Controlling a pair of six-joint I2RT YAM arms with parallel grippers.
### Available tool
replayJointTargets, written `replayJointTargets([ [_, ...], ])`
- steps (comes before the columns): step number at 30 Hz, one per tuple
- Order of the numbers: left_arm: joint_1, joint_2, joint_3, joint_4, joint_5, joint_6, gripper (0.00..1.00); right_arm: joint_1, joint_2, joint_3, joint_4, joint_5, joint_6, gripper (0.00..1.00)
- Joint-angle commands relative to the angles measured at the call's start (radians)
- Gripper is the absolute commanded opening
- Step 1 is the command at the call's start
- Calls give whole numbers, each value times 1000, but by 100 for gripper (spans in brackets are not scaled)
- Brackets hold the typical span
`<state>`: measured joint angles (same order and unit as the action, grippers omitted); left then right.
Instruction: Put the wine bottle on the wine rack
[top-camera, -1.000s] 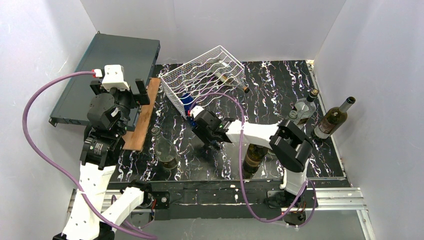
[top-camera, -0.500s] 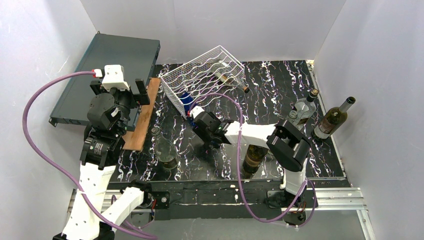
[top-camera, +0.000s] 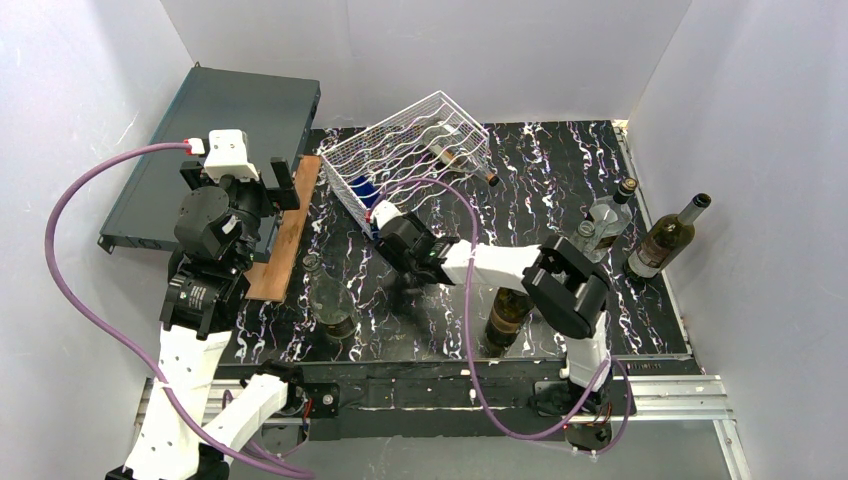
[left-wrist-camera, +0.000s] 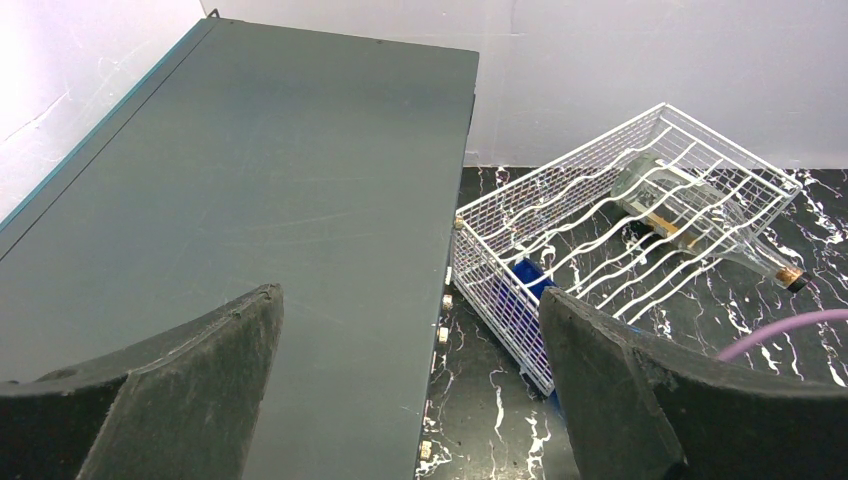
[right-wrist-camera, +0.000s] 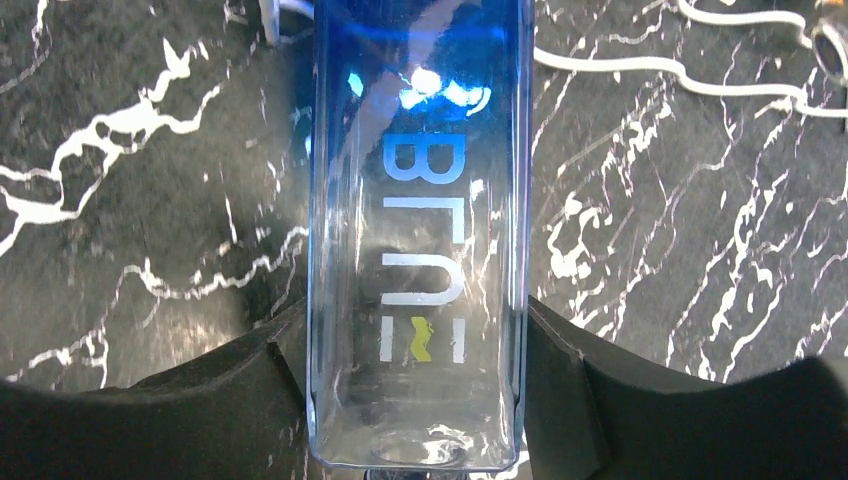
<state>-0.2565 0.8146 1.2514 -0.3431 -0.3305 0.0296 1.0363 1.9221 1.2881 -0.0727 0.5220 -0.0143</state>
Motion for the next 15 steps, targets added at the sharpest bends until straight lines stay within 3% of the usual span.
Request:
replayJointTargets([
  [1, 5, -9, -6, 29, -10, 1, 99, 5, 48, 100, 160, 25, -52, 1],
  [15, 5, -11, -8, 30, -16, 5, 99, -10, 149, 153, 290, 66, -128, 1],
])
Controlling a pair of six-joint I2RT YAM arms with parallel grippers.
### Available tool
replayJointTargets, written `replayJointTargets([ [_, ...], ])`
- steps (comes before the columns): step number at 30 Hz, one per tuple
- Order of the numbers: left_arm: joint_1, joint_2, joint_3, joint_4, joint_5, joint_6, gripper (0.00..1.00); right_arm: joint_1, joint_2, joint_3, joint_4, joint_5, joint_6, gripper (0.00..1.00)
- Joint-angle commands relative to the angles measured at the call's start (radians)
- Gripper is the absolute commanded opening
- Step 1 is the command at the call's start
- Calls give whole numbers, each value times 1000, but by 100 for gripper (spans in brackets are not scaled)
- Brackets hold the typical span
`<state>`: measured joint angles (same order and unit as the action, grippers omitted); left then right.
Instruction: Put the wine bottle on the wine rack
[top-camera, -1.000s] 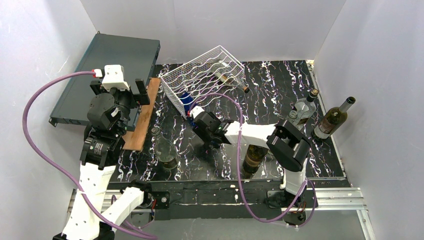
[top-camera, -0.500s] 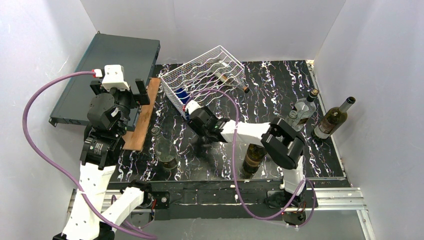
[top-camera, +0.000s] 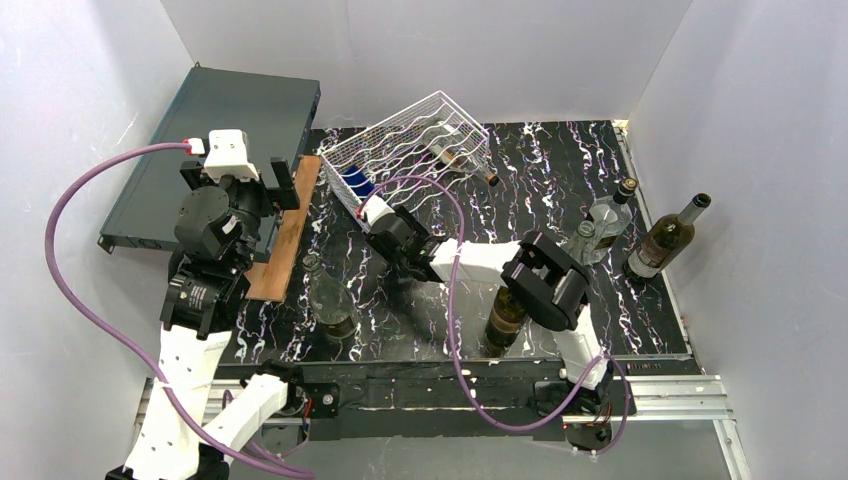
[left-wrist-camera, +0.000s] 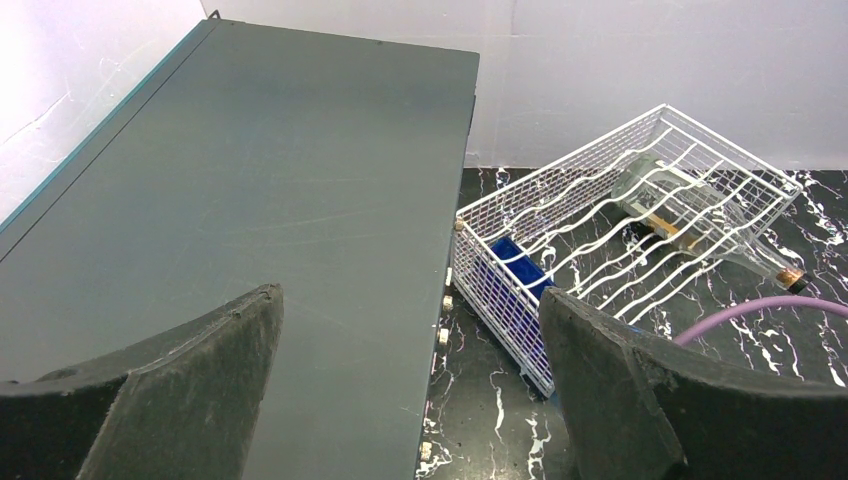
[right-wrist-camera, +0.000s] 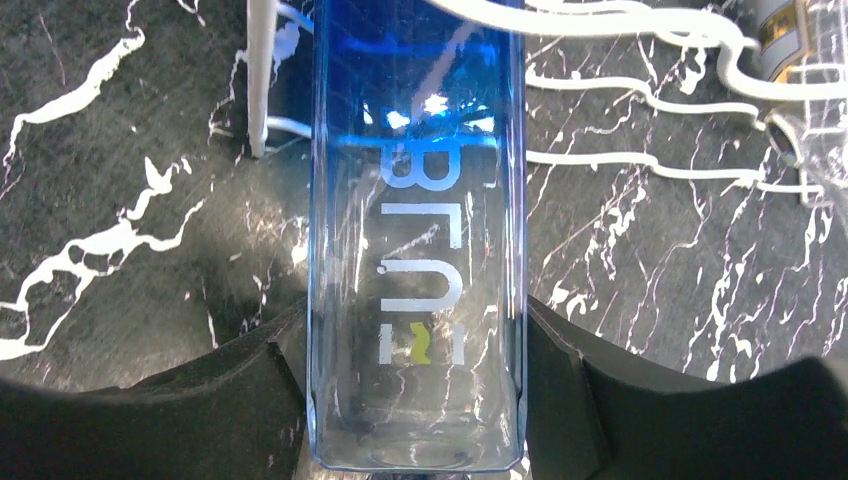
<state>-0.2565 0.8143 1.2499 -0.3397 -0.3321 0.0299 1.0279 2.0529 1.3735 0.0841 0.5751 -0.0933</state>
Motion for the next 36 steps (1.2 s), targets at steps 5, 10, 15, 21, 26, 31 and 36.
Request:
replayJointTargets([
  [5, 4, -14, -8, 28, -19, 7, 99, -6, 55, 93, 152, -25, -63, 1],
  [10, 4, -14, -7, 26, -16, 7, 99, -8, 71, 133, 134, -52, -59, 13],
  [15, 3, -17, -8, 27, -18, 8, 99, -9, 90, 155, 116, -61, -60, 44],
  [21, 3, -18, -9, 27, -16, 7, 99, -9, 82, 172, 82, -70, -38, 55],
  [26, 3, -18, -9, 27, -15, 6, 99, -9, 28, 139, 31, -56, 11, 76],
  [31, 3, -18, -7, 27, -9, 4, 99, -9, -46, 80, -27, -88, 55, 98],
  [36, 3, -17, -8, 27, -6, 2, 99, -9, -94, 26, -72, -111, 84, 98],
])
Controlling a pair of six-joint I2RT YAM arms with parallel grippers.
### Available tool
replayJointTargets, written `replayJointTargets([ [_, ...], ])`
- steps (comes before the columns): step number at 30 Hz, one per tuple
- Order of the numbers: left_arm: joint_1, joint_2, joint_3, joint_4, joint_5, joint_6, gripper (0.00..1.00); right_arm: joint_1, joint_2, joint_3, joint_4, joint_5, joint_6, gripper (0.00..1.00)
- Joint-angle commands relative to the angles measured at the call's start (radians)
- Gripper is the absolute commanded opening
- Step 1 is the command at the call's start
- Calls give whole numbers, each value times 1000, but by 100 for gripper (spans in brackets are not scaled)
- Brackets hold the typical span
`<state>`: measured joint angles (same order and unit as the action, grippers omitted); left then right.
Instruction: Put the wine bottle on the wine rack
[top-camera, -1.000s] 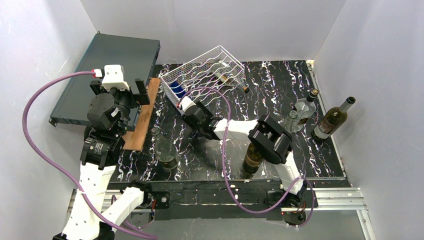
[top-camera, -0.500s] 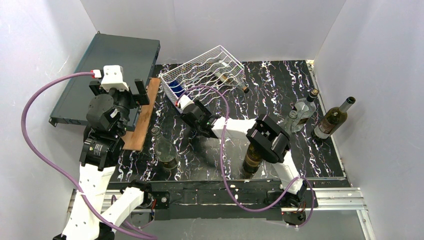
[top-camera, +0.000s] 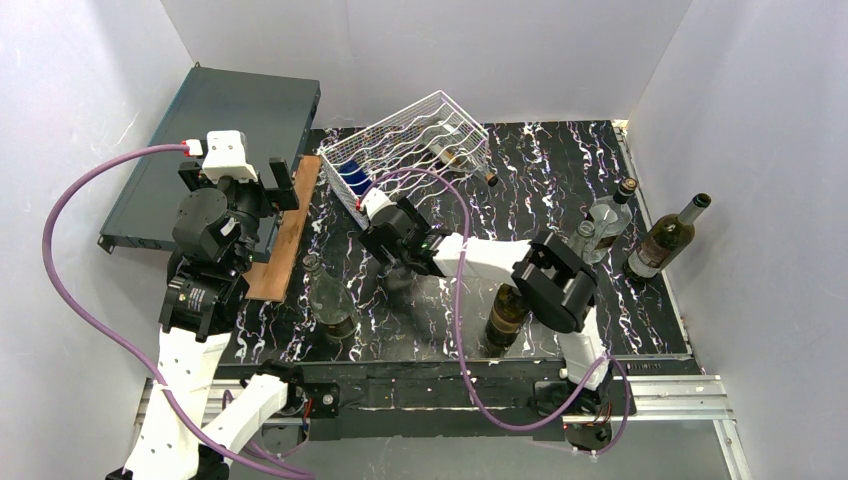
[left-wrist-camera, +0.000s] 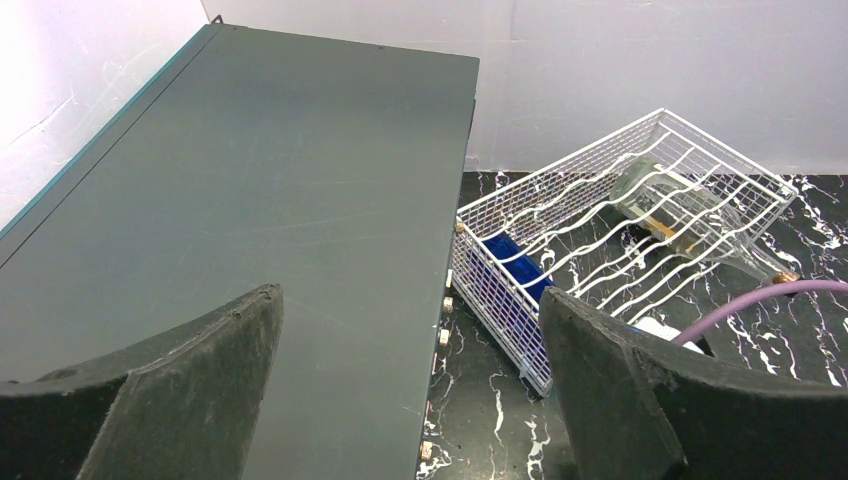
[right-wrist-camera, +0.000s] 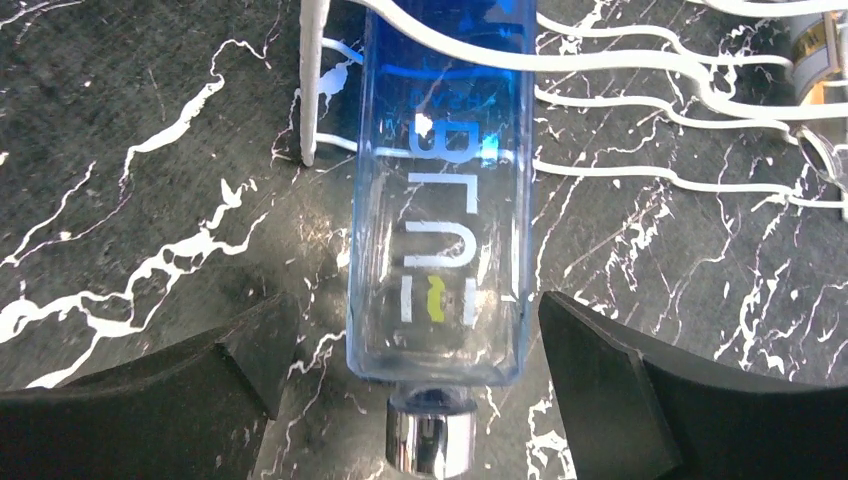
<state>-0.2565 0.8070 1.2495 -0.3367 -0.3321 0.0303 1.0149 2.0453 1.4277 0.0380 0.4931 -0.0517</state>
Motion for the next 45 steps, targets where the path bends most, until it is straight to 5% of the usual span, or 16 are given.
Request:
replayJointTargets([
  [1, 4, -11, -8, 24, -5, 2, 99, 4, -91, -37, -33, -29, 45, 98],
  [21, 4, -7, -10, 25, -1, -3, 99, -62, -34, -30, -2, -134, 121, 84],
  [25, 4, -7, -9, 24, 1, -3, 99, -78, -23, -11, 11, -168, 131, 73],
  [29, 4, -7, -9, 24, -1, -3, 99, -92, -26, -8, 25, -213, 137, 45],
  [34, 3, -8, -8, 22, 1, -5, 99, -106, -38, -19, 65, -291, 158, 36],
  [39, 4, -8, -11, 24, -1, -6, 99, -120, -31, -30, 92, -337, 175, 38],
  [45, 4, -4, -9, 24, 5, -7, 99, -125, -33, -25, 74, -320, 174, 72],
])
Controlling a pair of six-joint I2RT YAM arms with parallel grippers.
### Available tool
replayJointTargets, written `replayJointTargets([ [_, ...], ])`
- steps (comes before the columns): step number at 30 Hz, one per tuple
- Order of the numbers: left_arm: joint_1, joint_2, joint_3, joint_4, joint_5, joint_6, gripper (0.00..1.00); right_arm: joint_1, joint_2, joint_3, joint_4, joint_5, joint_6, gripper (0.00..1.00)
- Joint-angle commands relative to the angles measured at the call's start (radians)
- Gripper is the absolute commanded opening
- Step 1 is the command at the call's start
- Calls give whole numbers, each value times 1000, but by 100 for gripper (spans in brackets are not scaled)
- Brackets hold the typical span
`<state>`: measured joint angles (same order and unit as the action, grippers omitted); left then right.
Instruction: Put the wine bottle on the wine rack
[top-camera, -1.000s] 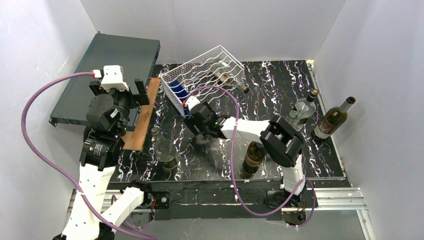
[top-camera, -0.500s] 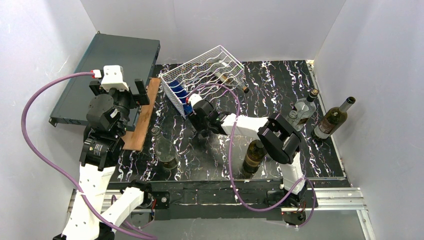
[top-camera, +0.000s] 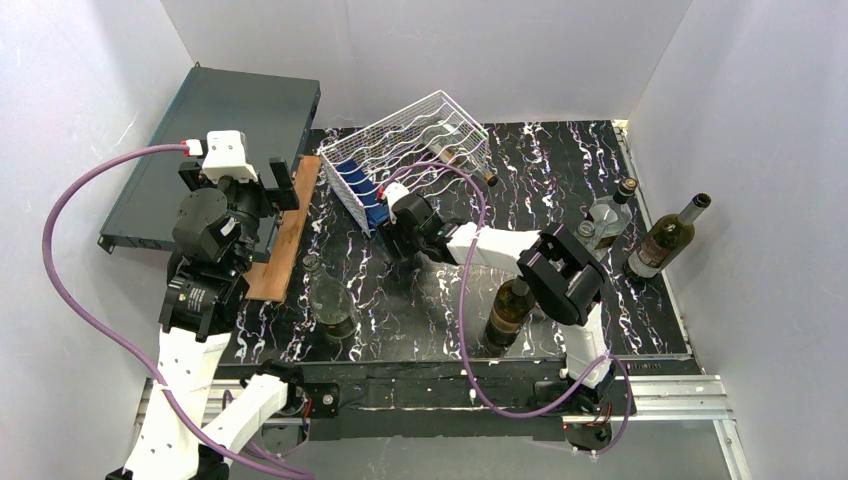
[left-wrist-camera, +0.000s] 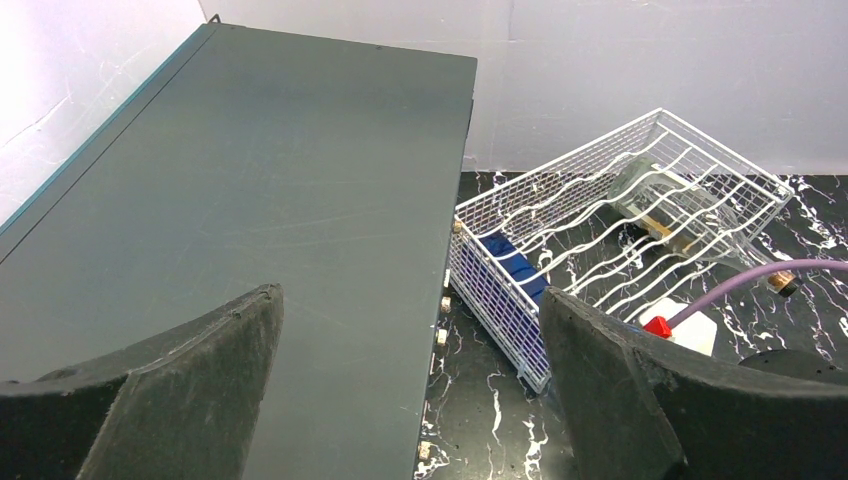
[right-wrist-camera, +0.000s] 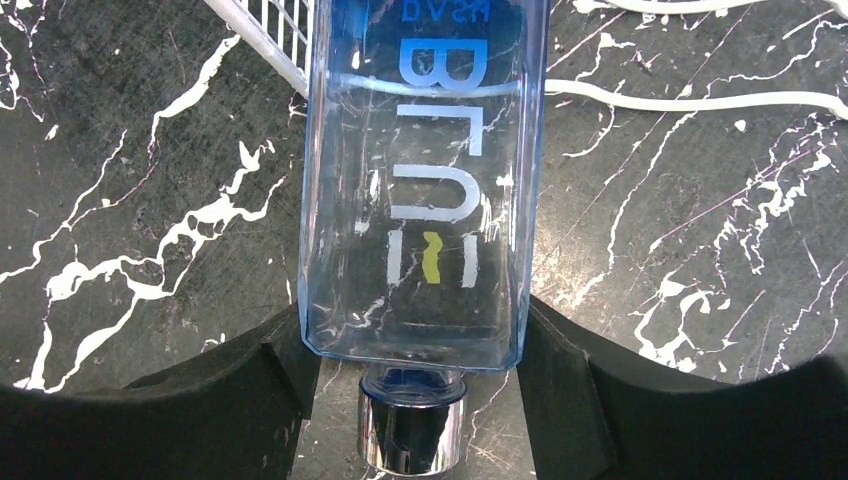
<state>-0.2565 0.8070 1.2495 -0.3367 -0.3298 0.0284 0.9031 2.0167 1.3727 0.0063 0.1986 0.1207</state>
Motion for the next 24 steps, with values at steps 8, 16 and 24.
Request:
replayJointTargets([
  [8, 4, 2, -10, 24, 10, -8, 99, -12, -64, 49, 0, 22, -6, 98],
  [16, 4, 9, -10, 24, 18, -14, 99, -2, -150, 79, -154, 12, 6, 98],
  [24, 0, 12, -15, 27, 18, -10, 99, 13, -290, 223, -464, 18, -25, 98],
])
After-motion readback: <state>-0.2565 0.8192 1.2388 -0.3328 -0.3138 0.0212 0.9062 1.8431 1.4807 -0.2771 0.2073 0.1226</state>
